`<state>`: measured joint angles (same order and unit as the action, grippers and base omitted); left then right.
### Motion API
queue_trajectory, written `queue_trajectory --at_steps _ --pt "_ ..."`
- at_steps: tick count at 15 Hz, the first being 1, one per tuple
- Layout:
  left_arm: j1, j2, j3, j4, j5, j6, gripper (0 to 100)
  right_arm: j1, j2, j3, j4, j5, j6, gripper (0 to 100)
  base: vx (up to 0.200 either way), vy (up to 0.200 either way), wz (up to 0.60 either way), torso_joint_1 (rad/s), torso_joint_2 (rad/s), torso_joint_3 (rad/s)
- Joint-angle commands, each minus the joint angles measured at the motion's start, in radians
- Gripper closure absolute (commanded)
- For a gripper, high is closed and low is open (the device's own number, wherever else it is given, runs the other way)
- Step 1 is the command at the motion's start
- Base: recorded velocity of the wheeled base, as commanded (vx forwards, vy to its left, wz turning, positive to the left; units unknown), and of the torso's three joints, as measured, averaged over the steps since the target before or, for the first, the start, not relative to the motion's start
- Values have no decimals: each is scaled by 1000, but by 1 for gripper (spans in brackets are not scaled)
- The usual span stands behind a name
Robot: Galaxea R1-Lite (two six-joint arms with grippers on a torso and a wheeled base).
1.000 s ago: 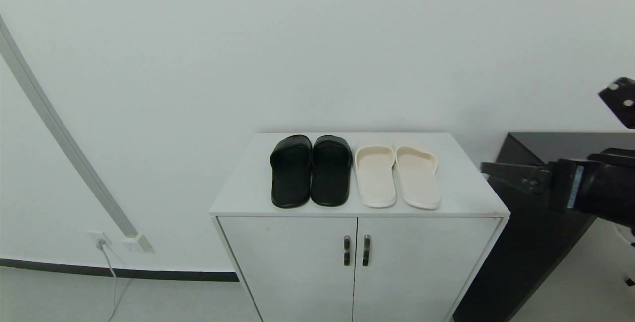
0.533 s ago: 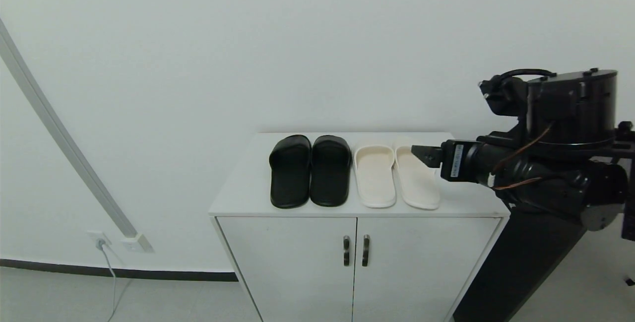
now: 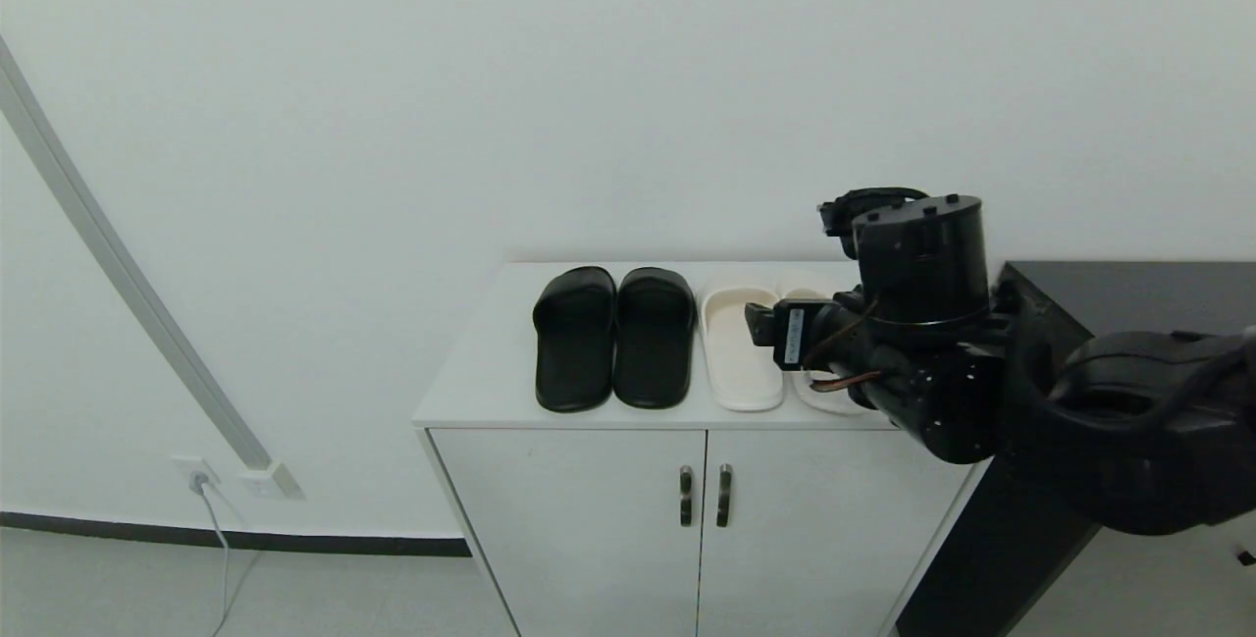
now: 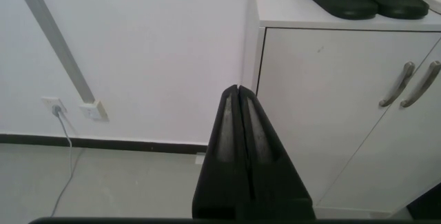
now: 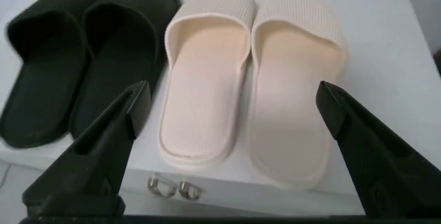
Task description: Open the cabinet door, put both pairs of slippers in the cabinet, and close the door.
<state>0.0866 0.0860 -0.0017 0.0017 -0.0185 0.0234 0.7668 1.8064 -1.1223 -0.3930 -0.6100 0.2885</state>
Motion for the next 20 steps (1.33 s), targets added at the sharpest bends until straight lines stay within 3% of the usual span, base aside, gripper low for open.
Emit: queue_trajectory --at_steps 1,8,20 --pt "1 0 0 0 0 0 100 -1 97 -30 -18 -16 0 0 0 0 0 0 0 0" --pt "-1 0 0 0 0 0 100 -89 229 -102 -92 4 -25 0 0 0 0 0 0 0" --pt "-1 0 0 0 0 0 100 -161 409 -317 -93 33 -45 0 0 0 0 0 0 0"
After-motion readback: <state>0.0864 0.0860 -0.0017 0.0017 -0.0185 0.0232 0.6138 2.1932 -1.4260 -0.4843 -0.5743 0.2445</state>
